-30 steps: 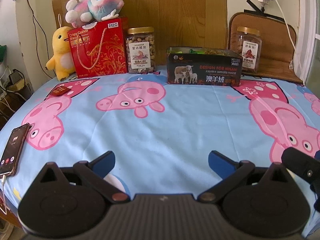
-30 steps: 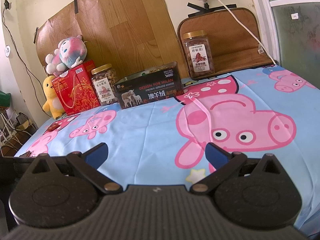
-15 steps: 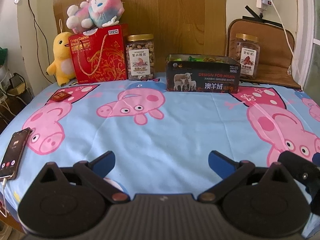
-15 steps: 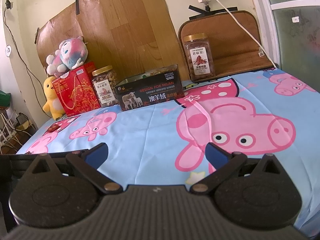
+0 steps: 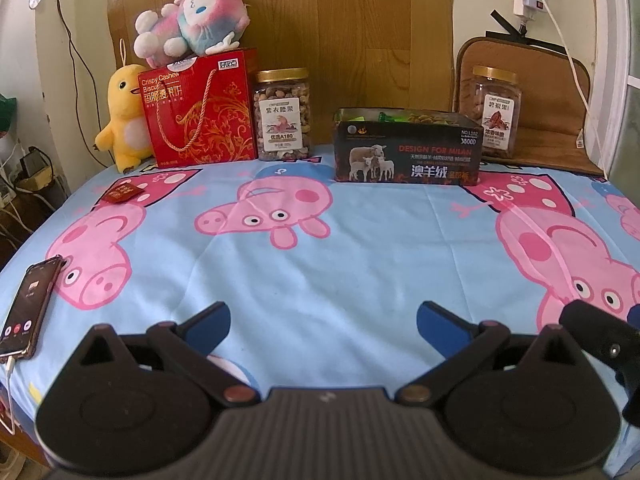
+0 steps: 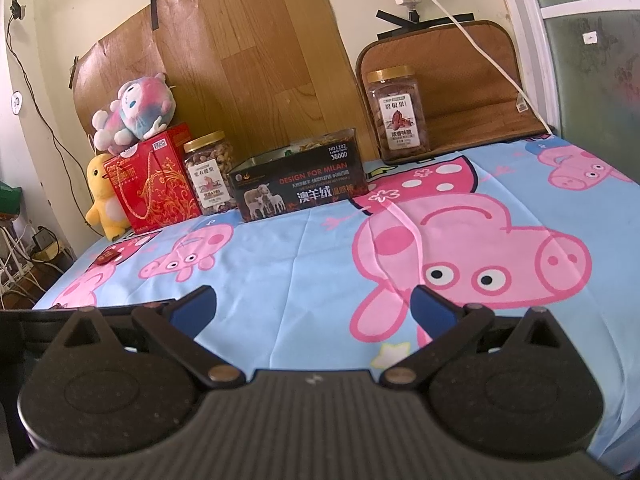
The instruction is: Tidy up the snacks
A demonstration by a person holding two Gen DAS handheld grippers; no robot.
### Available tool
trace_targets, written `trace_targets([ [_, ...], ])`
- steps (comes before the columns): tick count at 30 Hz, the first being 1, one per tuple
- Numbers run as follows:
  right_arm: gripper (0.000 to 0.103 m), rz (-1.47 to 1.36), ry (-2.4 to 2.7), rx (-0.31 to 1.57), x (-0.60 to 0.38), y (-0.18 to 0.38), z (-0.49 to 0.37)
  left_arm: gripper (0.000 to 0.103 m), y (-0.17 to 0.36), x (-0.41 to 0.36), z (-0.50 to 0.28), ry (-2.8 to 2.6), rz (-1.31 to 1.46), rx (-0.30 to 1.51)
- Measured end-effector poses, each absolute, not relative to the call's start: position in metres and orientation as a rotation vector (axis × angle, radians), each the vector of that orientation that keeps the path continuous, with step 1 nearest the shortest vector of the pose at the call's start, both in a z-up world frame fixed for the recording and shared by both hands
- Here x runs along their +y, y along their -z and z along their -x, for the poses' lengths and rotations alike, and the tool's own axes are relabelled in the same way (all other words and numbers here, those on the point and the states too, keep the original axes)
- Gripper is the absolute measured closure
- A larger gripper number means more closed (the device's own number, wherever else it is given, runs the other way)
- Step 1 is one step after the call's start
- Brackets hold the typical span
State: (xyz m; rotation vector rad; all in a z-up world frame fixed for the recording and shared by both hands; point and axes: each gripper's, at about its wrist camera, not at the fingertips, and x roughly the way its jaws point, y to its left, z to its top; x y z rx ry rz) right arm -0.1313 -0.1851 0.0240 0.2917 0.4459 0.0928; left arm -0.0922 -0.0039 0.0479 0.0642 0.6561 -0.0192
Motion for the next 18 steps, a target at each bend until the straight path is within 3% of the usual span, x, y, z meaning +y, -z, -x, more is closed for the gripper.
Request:
trace_targets([
  [18, 0.000, -0.242, -0.135, 0.479, -0.204, -0.044, 0.100, 0.000, -0.050, -0.013, 0.066, 0.042, -0.071, 0.667],
])
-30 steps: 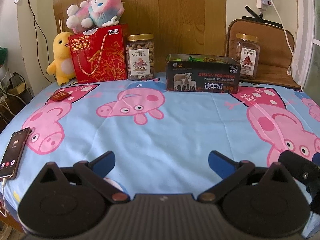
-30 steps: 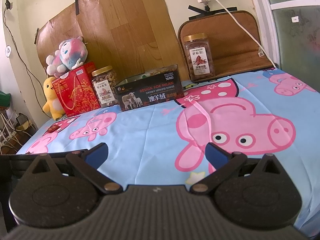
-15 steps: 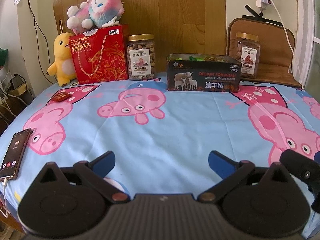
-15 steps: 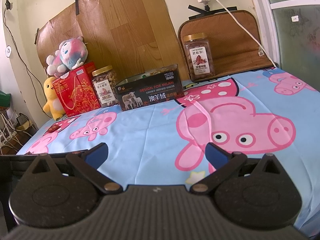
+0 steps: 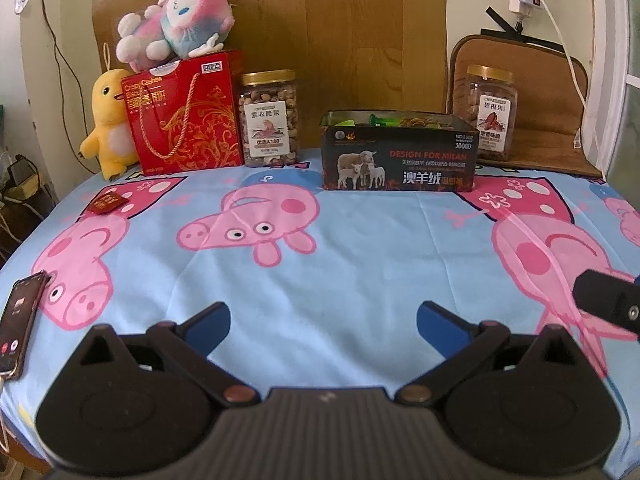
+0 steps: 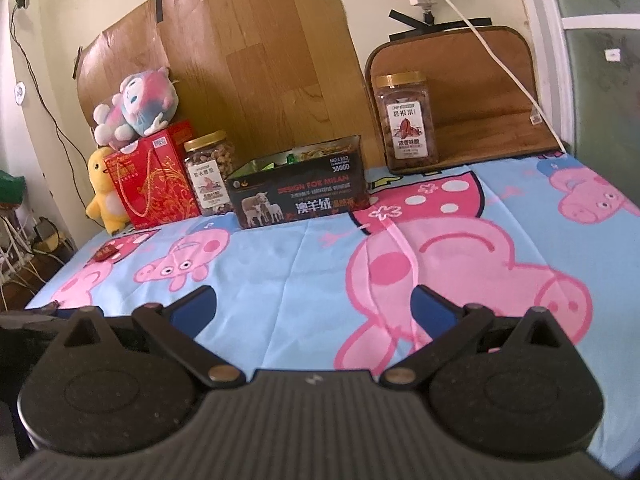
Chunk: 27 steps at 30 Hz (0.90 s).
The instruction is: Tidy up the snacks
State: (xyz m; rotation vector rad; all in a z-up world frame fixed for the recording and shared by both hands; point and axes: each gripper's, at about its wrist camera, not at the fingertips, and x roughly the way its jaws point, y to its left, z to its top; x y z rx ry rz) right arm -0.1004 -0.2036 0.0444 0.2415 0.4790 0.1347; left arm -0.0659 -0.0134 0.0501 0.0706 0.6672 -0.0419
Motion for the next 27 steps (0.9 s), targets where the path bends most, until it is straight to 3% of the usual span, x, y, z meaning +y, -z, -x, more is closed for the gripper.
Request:
trace_targets([
  [27, 0.000, -0.197, -0.185, 0.565, -0.206, -0.038, -0.003, 0.000, -0.043, -0.025, -0.036, 0.022, -0.084, 0.721],
])
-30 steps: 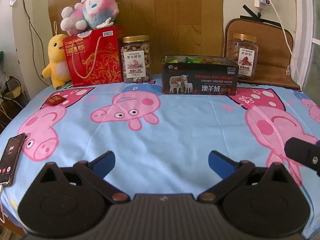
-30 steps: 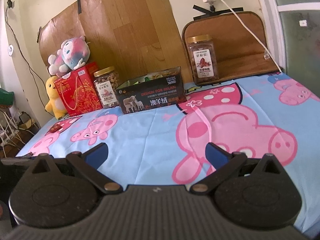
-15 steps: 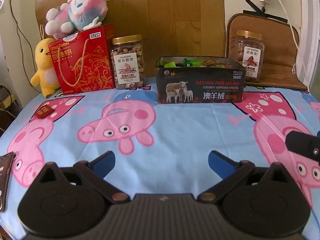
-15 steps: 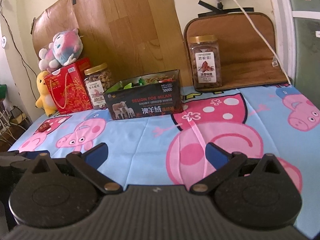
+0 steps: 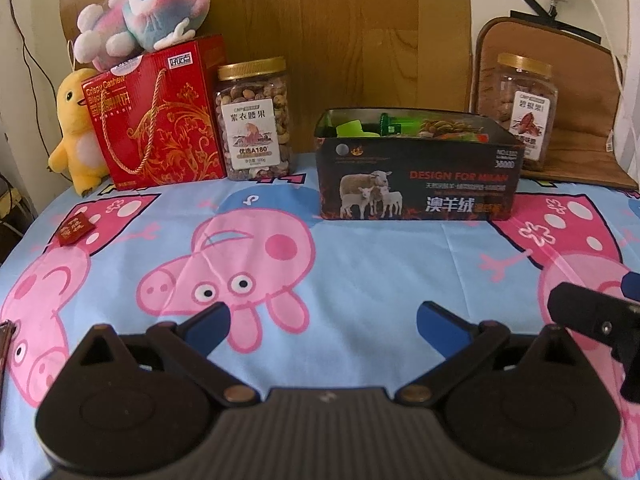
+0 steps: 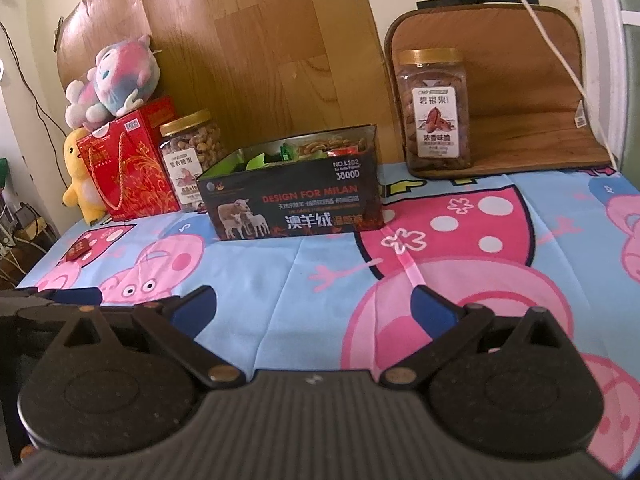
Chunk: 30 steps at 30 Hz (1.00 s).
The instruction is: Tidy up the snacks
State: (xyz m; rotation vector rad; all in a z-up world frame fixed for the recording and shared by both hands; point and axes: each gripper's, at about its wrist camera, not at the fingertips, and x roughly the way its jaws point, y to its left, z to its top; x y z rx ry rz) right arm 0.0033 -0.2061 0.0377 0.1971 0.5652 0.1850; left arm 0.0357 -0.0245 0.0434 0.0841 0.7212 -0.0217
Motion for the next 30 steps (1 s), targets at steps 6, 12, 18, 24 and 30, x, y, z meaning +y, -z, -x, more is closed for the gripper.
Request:
trace_targets([
  [6, 0.000, -0.191, -0.188, 0.575, -0.204, -0.034, -0.014, 0.000, -0.042, -0.025, -0.048, 0.021, -0.082, 0.728],
  [12, 0.000, -0.186, -0.190, 0.578, -0.203, -0.034, -0.021, 0.000, -0.041, -0.026, -0.054, 0.025, -0.089, 0.728],
  [18, 0.000, -0.183, -0.195, 0.576, -0.201, -0.034, -0.024, 0.000, -0.042, -0.026, -0.056, 0.025, -0.084, 0.727],
  [24, 0.000, -0.180, -0.196, 0.573, -0.201, -0.034, -0.023, 0.000, -0.042, -0.025, -0.056, 0.033, -0.076, 0.729],
  [30, 0.000, -0.180, -0.197, 0.572, -0.201, -0.035, -0.023, 0.001, -0.047, -0.027, -0.046, 0.069, -0.093, 0.670],
])
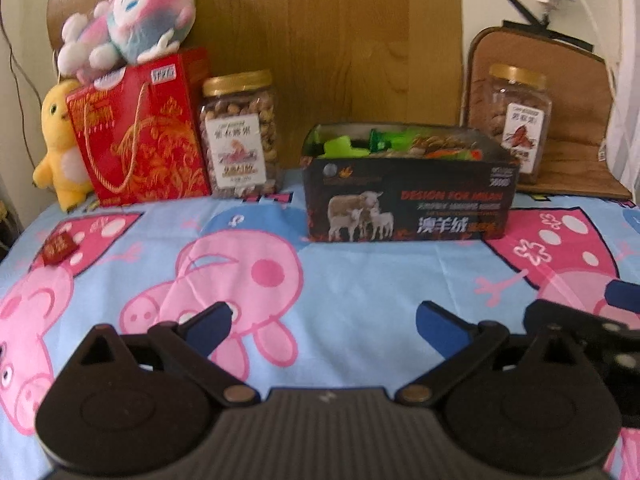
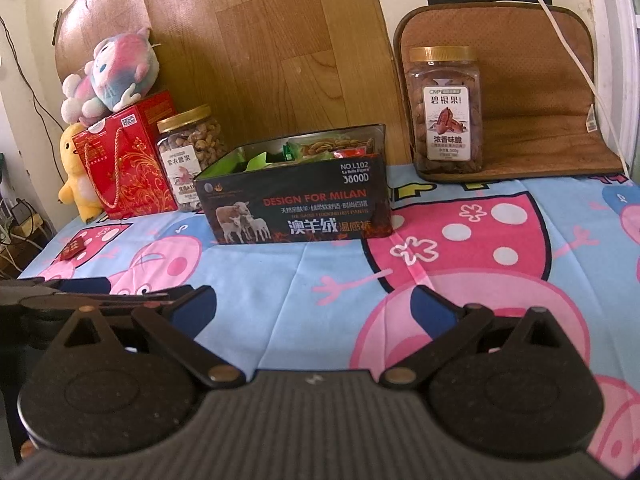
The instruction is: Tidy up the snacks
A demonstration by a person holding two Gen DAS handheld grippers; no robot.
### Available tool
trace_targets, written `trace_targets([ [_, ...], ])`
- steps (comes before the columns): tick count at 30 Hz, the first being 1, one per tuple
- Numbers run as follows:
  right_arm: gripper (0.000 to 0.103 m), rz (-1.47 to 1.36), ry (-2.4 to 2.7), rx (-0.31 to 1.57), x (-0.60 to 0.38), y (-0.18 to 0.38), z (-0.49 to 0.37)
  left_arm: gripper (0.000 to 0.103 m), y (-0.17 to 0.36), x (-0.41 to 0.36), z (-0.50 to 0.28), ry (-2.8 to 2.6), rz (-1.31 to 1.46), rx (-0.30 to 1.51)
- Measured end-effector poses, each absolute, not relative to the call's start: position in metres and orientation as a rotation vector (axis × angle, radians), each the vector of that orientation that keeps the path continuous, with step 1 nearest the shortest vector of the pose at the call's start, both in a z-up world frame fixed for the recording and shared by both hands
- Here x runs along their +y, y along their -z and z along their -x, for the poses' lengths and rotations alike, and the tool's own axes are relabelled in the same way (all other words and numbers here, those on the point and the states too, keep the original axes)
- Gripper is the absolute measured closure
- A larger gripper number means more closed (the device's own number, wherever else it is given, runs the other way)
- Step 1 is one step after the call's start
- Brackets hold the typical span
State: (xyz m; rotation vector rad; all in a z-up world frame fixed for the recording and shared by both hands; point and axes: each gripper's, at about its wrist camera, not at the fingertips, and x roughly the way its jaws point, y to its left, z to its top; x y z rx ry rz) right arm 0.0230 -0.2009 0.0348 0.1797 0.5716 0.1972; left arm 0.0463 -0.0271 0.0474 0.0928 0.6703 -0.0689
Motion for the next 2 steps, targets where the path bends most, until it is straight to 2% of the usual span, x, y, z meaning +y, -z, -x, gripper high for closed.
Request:
trace_targets([
  [2, 0.000, -0.178, -0.194, 0.566, -0.2013, -0.0354, -0.0221, 0.000, -0.0500, -0.0282, -0.0449, 0.065, -0.099, 0.653],
])
